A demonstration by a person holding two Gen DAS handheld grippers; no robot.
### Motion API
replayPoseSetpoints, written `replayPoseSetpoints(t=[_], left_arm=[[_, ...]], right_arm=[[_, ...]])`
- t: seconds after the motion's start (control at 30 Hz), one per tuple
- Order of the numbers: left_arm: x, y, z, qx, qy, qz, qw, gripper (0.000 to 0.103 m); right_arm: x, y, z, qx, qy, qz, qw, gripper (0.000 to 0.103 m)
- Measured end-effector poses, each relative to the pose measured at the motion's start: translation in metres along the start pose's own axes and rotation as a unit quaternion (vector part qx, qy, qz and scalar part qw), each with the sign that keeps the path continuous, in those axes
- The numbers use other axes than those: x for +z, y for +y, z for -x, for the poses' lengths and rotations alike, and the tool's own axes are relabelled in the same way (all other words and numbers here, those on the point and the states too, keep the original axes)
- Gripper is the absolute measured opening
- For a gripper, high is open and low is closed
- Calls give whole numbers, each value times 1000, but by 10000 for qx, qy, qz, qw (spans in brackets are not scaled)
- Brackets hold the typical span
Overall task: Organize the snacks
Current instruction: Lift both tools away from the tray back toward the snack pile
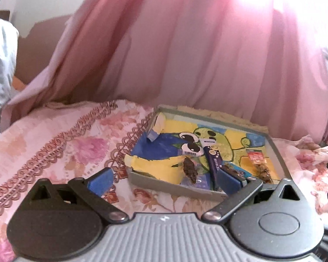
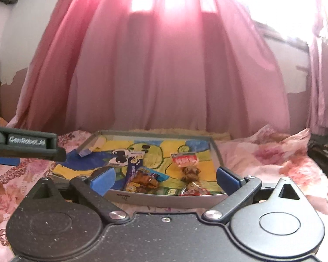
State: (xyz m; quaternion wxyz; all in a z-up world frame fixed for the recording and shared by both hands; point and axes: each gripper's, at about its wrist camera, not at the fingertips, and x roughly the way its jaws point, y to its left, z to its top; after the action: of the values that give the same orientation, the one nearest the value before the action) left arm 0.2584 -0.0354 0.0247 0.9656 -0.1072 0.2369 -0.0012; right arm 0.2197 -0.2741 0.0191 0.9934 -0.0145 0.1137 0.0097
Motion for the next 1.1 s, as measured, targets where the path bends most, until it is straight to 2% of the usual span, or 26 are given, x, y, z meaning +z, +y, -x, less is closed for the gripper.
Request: replayPoseSetpoints(t=[0.23,0.43,0.73,1.1], left_arm=[[-22,10,47,-61,-380,-352,9986,102],[-36,22,73,12,-449,-482,9978,103],[-56,51,92,93,-129,-397,9991,103],[-78,74,108,248,179,-424,9986,103]], right_arm=[[-3,3,48,-108,-336,-150,9993,100],[-11,12,76,-98,-429,-67,9990,102],[-31,25,108,102,-171,83,9998,102],[-51,47,123,304,283,424,9982,102]])
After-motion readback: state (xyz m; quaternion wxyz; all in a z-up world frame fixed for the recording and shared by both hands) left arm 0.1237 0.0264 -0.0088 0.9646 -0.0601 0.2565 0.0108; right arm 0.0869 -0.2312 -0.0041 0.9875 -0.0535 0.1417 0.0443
